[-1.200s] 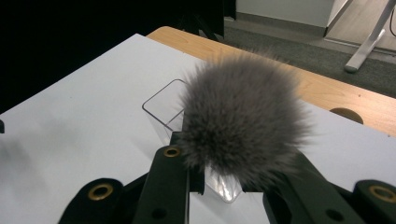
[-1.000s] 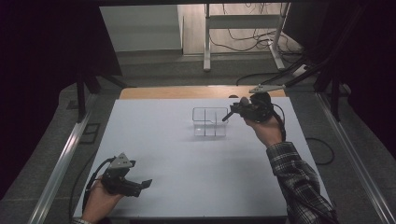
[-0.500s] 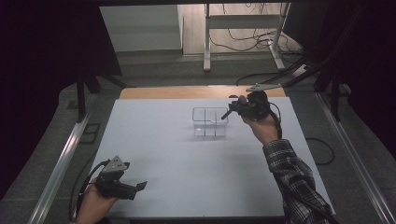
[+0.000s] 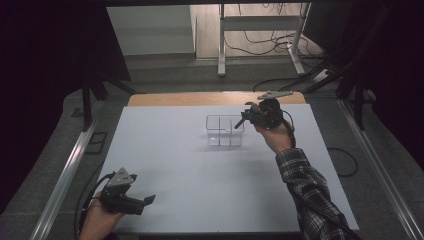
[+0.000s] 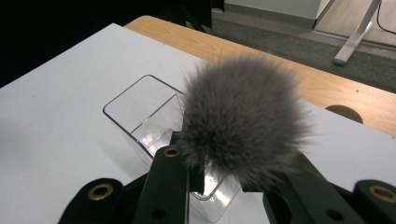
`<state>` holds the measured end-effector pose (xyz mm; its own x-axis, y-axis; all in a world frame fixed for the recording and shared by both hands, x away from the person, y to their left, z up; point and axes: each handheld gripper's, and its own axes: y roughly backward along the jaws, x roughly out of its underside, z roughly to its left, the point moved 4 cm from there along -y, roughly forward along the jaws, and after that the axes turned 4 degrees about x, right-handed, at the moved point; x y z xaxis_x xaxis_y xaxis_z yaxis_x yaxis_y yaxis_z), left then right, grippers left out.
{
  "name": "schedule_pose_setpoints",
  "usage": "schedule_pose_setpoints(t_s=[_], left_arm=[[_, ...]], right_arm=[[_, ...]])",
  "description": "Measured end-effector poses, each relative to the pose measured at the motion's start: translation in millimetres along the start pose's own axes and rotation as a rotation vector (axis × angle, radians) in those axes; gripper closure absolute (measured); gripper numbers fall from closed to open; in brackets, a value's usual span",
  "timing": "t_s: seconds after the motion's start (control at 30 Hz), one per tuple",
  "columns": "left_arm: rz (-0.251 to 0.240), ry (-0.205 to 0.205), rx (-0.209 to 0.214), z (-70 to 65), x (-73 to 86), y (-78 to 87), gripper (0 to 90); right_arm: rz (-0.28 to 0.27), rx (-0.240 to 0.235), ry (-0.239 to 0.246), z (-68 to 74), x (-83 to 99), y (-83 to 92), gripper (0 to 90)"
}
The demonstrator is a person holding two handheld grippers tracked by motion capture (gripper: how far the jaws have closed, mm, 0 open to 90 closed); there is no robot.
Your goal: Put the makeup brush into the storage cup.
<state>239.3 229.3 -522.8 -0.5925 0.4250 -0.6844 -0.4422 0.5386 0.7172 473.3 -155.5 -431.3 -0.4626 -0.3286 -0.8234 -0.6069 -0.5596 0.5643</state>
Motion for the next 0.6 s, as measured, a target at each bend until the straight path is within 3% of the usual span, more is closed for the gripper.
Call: schedule_pose_setpoints(t_s=[0.6], left_arm=[[0.016, -0.013, -0.001, -0.5, 0.2, -1.9, 2.6]], right_arm=[[0.041, 0.007, 0.014, 4.4, 14.9, -19.4, 75.8]])
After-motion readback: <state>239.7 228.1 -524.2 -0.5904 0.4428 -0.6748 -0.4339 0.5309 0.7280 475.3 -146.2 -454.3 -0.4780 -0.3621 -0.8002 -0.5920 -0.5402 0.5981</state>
